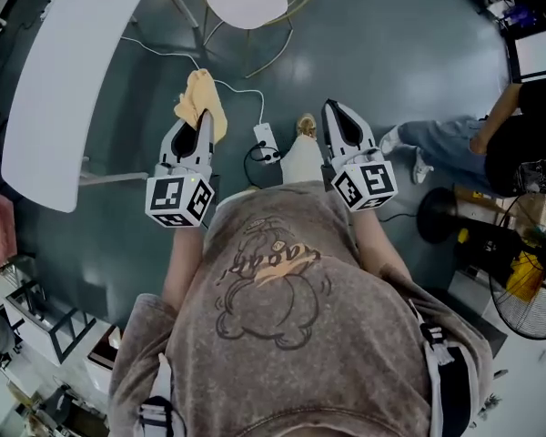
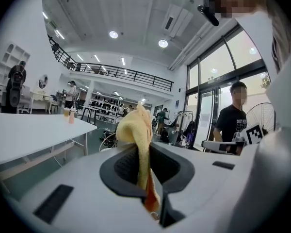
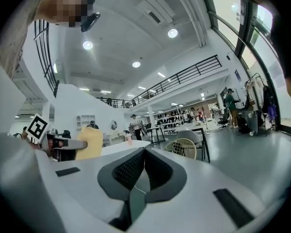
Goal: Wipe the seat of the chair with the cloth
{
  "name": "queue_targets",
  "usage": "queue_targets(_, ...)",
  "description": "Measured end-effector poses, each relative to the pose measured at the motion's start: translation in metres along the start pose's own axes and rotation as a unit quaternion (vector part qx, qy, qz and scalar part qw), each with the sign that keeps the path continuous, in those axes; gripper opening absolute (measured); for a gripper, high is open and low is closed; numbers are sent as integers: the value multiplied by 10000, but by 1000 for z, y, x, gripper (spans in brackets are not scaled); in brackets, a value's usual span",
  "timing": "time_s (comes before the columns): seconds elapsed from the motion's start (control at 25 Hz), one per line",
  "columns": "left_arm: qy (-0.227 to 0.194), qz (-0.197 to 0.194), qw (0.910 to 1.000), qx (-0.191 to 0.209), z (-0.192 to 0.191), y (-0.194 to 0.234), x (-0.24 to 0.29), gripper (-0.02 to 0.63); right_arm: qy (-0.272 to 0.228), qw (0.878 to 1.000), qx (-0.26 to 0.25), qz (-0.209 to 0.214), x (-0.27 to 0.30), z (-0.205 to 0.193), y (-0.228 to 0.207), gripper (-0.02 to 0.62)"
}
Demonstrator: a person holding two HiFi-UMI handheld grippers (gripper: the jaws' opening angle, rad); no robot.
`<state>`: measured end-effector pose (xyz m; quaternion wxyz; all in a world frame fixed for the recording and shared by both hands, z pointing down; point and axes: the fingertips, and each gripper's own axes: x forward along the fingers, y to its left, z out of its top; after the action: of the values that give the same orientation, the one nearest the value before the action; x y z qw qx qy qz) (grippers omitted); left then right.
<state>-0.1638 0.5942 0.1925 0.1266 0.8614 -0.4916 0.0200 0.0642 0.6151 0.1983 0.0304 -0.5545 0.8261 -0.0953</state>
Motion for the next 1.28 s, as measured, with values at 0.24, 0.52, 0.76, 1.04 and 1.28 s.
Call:
queue_targets(0.24,29,-39,9999,-109,5,23,36,46,-2,9999,-140,-33,46,13,-18,25)
queue_targets(0.52,8,115,9999,-70,23,44,110,46,115,9996,-206,177,118,23,-57,25)
queue_targets(0.76,8,322,9994,-154,45,59,188,46,295,9979,-251,510,193,41,-102,25)
queue_targets(1.04,-132,725,9972,-154,83,69,291,46,316,9938,-378,999,284,76,-175,25)
queue_targets(1.28,-174,943,9952,-169,97,77,356,46,415,9912,-387,1192,343,87,-230,25)
